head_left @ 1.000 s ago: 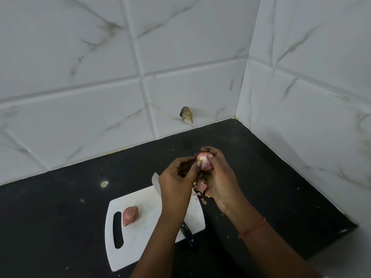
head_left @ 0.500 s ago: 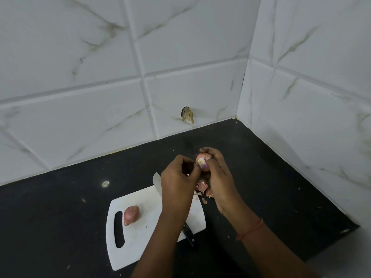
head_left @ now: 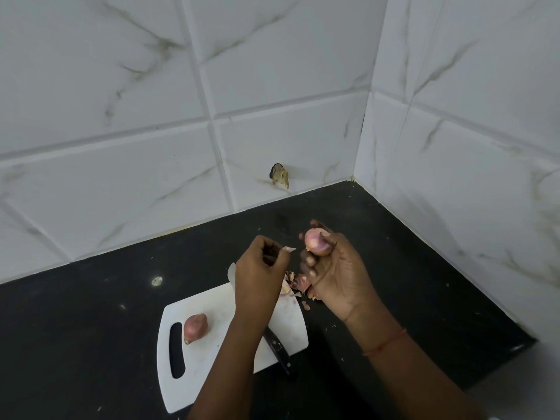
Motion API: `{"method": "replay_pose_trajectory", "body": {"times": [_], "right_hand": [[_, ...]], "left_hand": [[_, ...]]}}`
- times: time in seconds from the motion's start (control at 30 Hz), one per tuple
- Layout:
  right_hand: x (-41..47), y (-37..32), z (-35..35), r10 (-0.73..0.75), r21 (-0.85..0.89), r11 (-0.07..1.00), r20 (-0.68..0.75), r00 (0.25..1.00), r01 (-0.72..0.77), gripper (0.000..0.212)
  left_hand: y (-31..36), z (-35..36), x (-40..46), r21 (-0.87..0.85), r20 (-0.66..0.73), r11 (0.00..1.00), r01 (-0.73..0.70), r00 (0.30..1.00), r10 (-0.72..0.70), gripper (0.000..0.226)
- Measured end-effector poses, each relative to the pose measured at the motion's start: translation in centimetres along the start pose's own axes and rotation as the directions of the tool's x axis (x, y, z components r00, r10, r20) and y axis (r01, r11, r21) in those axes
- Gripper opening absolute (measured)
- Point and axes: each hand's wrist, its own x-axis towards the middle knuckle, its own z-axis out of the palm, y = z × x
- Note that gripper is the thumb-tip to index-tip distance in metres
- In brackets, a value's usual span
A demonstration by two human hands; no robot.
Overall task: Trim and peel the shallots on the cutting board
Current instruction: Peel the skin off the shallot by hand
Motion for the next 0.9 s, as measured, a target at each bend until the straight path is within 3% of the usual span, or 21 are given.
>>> {"method": "replay_pose_trajectory", "body": {"times": [0.07, 0.17, 0.3, 0.43, 0.6, 0.9], "right_hand": [[0.1, -0.3, -0.1, 0.002, -0.022, 1.0, 0.011, 1.0, -0.002, 0.031], [0.2, -0.5, -0.3, -0.005, -0.053, 0.999, 0.009, 1.0, 0.005, 0.03], [0.1, -0.4, -0.2, -0.033, -0.086, 0.996, 0.001, 0.999, 0.033, 0.026], [0.1, 0.0, -0.1, -0.088, -0.111, 0.99, 0.027, 0.996, 0.09, 0.026], [0.3, 0.3, -0.2, -0.12, -0.2, 0.972, 0.022, 0.992, 0.122, 0.026], [0.5, 0.7, -0.5, -0.15, -0.252, 0.956, 0.012, 0.989, 0.148, 0.024]], "left_hand": [[-0.4, 0.0, 0.3, 0.055, 0.049, 0.998, -0.024, 0.999, 0.021, 0.01], [-0.1, 0.1, 0.2, 0.091, 0.063, 0.99, -0.11, 0.993, 0.104, 0.031], [1.1, 0.3, -0.3, 0.018, 0.014, 0.988, -0.156, 0.988, 0.156, 0.031], [2.0, 0.8, -1.0, -0.056, 0.036, 0.995, -0.08, 0.996, 0.082, 0.016], [2.0, 1.3, -1.5, -0.188, 0.065, 0.981, 0.041, 0.997, -0.03, 0.014], [1.9, 1.1, -1.4, -0.156, 0.061, 0.987, 0.047, 0.997, -0.038, 0.013]]}}
